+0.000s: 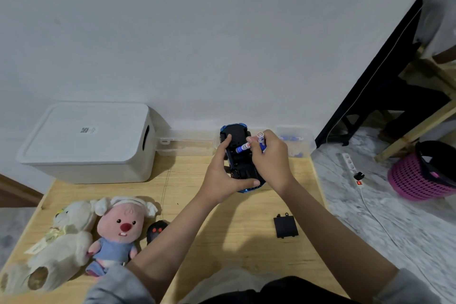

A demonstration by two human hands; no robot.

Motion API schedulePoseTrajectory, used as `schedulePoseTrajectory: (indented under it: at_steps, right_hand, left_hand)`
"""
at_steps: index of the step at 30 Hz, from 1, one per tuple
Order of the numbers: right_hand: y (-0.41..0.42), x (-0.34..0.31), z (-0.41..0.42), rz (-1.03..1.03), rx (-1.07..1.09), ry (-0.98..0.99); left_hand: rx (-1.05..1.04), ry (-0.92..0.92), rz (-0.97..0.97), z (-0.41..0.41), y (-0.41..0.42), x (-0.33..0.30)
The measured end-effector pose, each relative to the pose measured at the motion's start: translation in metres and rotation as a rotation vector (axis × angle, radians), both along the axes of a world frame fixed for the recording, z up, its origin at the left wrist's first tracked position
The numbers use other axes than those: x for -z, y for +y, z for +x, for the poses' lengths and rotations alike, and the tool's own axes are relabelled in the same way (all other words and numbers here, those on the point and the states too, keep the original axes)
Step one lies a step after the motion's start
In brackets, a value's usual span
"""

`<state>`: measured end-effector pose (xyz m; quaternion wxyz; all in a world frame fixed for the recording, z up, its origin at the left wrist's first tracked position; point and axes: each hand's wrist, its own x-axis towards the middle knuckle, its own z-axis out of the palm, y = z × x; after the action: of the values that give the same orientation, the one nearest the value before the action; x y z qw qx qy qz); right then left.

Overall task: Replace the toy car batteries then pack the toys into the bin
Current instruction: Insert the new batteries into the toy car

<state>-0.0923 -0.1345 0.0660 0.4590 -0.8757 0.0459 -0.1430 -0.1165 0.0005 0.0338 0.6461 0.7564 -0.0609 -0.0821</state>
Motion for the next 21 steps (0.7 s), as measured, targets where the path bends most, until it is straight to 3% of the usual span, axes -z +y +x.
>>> schedulePoseTrajectory:
  at_steps: [14,21]
  right_hand:
    - [0.011,-0.002,0.002,-0.056,-0.056,-0.208]
    - [0.013,-0.01,0.005,-0.09,-0.03,-0.207]
  left_hand:
    - [-0.036,-0.126,0.012,-0.002,-0.002,-0.01]
    - [-0.087,-0.103,-0.017,-0.013,-0.001,-0.011]
